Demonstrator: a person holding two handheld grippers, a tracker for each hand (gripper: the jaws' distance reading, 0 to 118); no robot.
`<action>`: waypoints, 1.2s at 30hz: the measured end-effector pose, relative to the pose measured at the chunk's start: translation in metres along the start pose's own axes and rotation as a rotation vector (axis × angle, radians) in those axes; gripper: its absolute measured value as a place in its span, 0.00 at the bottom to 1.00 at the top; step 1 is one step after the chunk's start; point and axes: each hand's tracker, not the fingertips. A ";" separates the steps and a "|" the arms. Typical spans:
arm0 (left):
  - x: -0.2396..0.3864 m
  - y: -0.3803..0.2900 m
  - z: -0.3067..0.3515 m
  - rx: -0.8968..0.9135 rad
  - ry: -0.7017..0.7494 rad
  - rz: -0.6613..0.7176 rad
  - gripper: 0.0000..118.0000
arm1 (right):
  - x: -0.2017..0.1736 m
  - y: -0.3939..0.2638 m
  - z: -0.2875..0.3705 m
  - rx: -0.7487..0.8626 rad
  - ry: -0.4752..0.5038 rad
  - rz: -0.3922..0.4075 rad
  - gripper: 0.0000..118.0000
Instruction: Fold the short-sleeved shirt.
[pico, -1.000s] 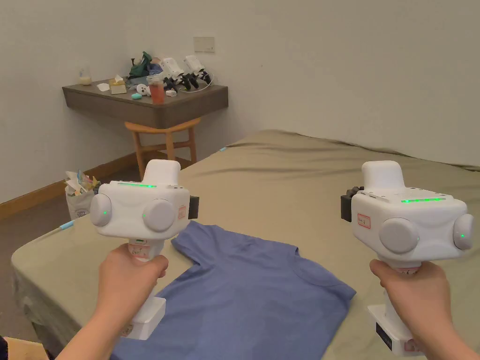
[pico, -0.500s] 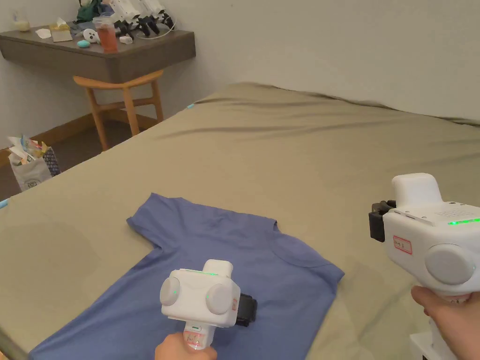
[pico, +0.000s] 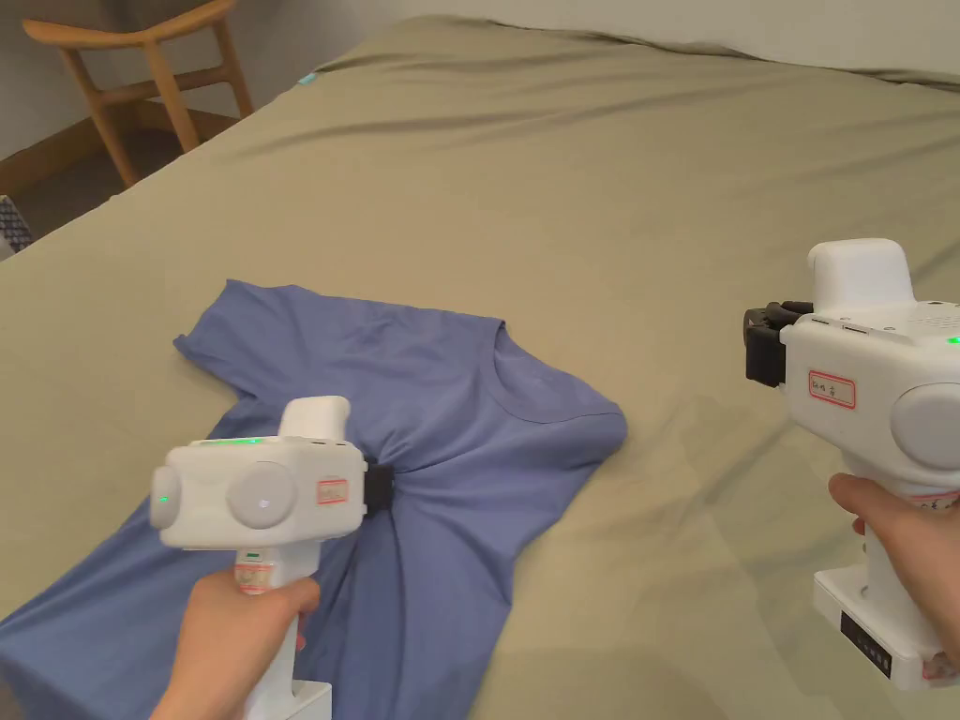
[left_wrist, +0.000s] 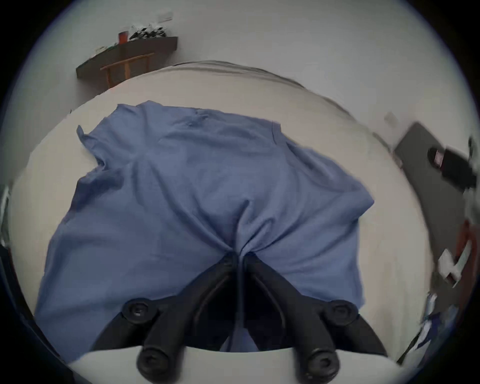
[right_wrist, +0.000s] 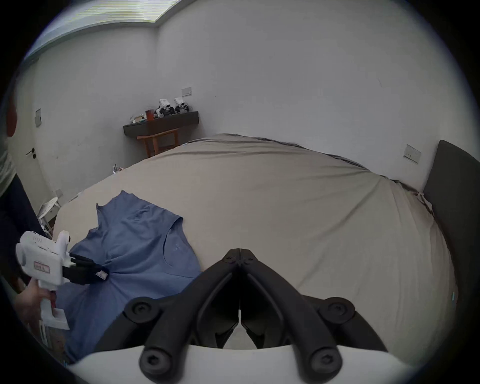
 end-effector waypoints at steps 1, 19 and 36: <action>0.000 0.005 0.011 0.026 -0.036 0.051 0.02 | 0.007 0.000 0.008 0.018 0.000 -0.026 0.02; 0.322 0.059 0.102 0.170 -0.539 -0.468 0.02 | 0.147 -0.005 0.234 0.250 -0.291 -0.107 0.02; 0.636 -0.172 -0.003 -0.288 -0.727 -1.049 0.02 | 0.277 -0.096 0.386 0.198 -0.699 -0.224 0.02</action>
